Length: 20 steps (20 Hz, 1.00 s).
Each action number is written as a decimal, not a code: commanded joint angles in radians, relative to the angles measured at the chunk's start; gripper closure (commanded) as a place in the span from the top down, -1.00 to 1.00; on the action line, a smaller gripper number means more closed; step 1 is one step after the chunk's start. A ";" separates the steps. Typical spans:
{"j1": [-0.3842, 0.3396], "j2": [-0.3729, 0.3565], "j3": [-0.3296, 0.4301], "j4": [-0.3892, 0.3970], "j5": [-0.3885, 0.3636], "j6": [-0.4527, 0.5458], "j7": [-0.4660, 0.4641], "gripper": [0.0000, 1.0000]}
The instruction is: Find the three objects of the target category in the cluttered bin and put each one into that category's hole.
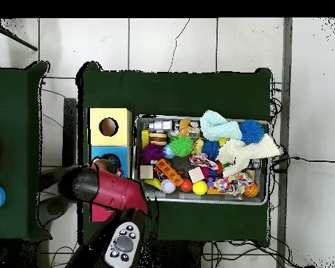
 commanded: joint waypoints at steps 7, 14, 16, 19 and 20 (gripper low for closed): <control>-0.044 0.138 0.141 0.080 0.034 -0.238 0.267 1.00; 0.013 0.118 0.082 0.075 0.086 -0.126 0.286 1.00; 0.009 0.109 0.085 0.081 0.096 -0.117 0.288 1.00; 0.033 0.065 0.040 0.091 0.114 -0.050 0.310 1.00; 0.044 0.043 0.018 0.093 0.115 -0.010 0.319 1.00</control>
